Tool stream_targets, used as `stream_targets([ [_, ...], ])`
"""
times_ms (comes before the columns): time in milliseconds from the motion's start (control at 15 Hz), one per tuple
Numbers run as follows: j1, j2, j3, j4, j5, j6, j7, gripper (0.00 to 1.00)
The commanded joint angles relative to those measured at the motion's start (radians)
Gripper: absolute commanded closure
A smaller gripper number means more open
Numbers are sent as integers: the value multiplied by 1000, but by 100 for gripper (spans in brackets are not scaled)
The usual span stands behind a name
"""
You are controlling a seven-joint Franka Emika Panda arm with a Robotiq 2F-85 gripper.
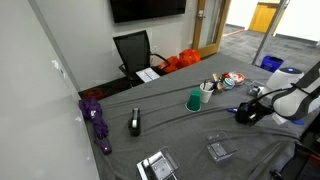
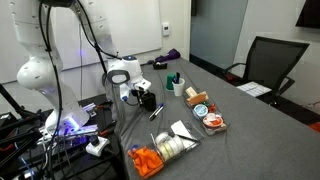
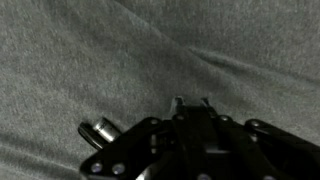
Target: Move the black mug to the left.
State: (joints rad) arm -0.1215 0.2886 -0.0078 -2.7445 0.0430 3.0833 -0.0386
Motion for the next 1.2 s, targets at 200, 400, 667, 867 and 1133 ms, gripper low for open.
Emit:
stream_targets([
  [200, -35, -33, 40, -35, -8, 37, -31, 95],
  [400, 21, -58, 17, -37, -28, 21, -11, 95],
  [667, 113, -85, -2, -14, -34, -9, 35, 95],
  [867, 164, -102, 14, 23, -23, -45, 81, 95],
  [1133, 192, -114, 27, 92, -45, -138, 77, 95],
])
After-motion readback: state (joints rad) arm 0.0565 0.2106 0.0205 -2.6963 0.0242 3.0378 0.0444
